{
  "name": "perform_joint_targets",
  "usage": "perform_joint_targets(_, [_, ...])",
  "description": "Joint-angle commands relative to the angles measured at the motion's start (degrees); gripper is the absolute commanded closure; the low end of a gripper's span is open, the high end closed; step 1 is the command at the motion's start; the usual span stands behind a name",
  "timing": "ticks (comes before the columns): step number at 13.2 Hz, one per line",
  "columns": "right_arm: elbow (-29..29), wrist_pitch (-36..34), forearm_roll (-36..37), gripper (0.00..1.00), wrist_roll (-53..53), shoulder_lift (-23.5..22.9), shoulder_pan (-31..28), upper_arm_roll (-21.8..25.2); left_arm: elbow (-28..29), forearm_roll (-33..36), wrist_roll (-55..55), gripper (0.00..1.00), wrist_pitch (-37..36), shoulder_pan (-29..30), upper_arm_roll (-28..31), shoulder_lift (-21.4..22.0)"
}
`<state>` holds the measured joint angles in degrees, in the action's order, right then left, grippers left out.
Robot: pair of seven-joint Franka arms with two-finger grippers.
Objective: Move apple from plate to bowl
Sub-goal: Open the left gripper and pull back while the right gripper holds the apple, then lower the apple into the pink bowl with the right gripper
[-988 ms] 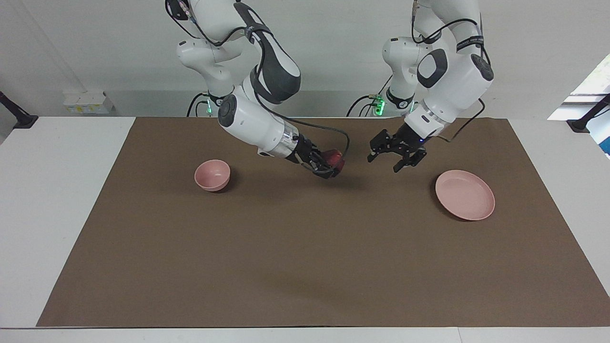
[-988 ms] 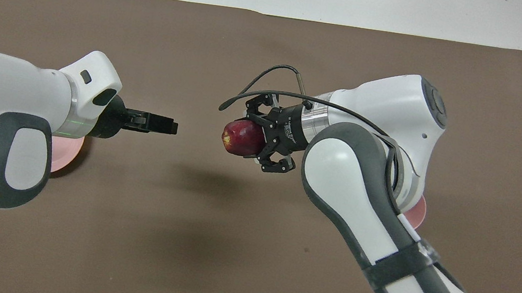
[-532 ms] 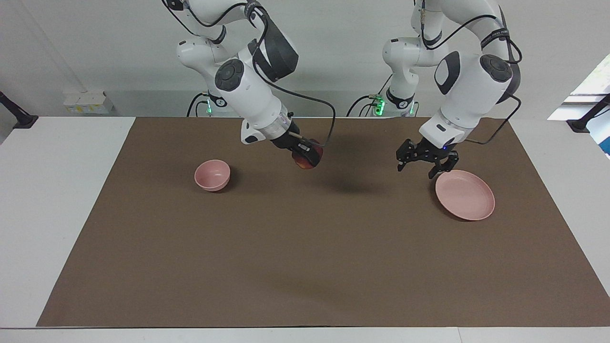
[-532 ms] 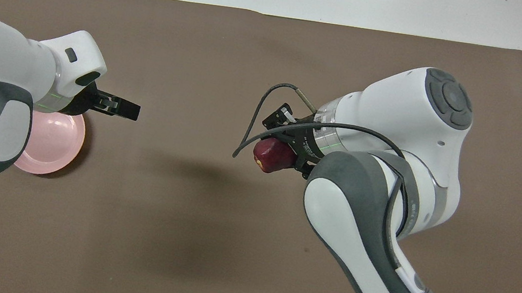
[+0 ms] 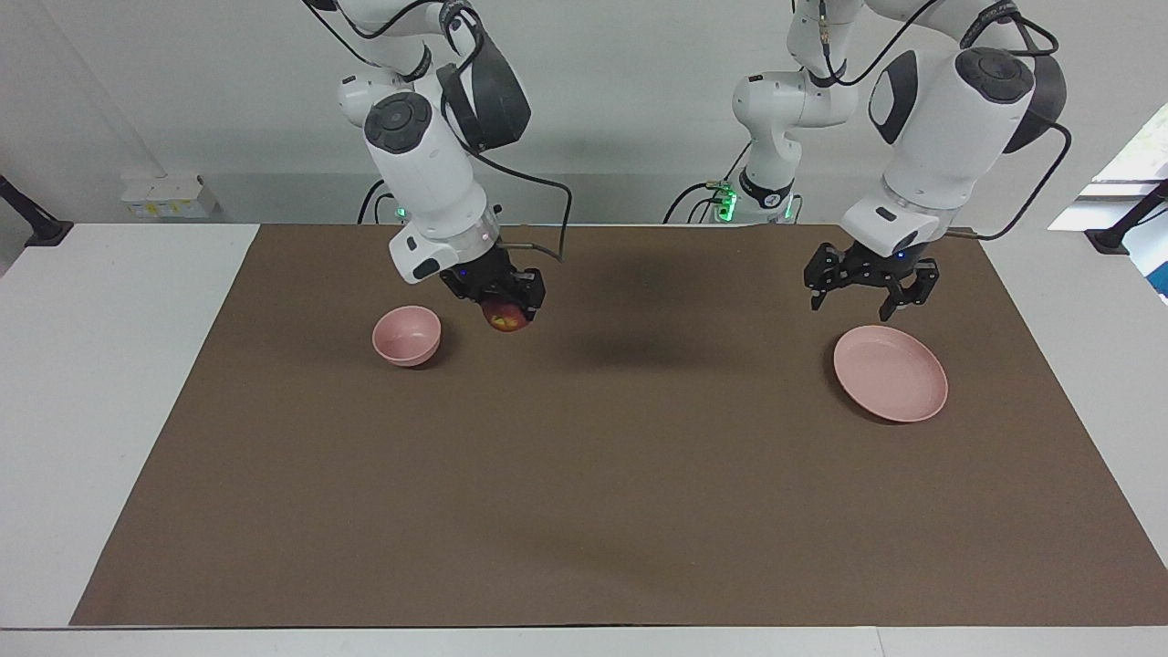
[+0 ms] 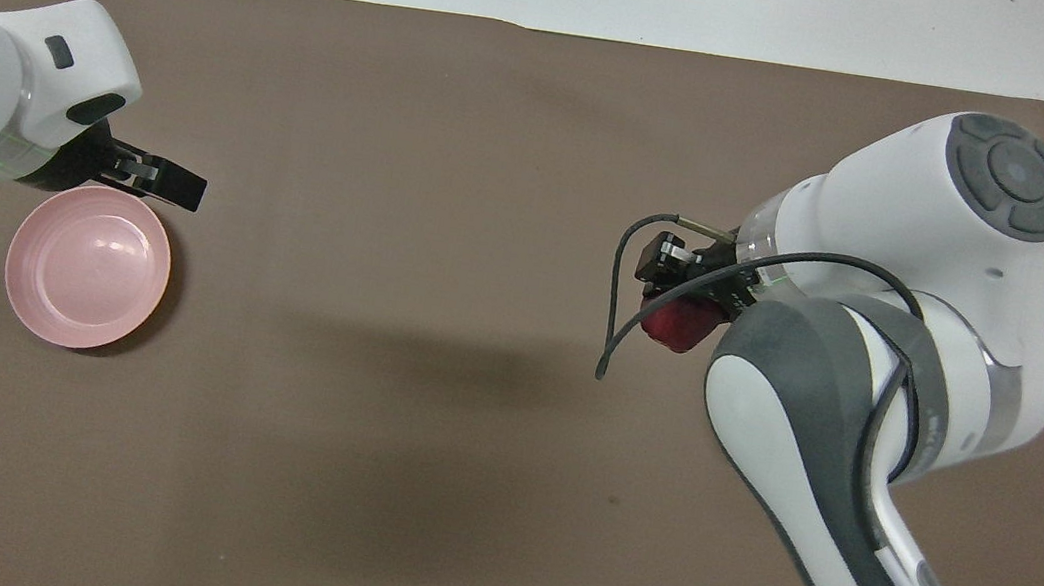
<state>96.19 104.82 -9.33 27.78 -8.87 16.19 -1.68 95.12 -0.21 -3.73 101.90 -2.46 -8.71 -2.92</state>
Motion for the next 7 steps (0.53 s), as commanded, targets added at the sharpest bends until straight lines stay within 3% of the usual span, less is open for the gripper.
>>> perform_joint_targets(1, [1.37,-2.68,5.19,0.90,-8.50,2.54,-1.94,-0.51,-2.04,0.92,-0.23,0.00,-3.63,2.54,-0.34,1.41])
perform_joint_targets(4, [7.23,-1.99,8.62,0.90,-16.76,5.70,-5.62,-0.51,-1.43,0.74,-0.49,0.00,-6.00,4.04,-0.34,3.09])
perform_joint_targets(7, [17.15,3.09,8.71,0.90,-23.98,10.61,-10.20,-0.52,-1.52,0.65,-0.58,0.00,-5.22,4.31,-0.26,3.01])
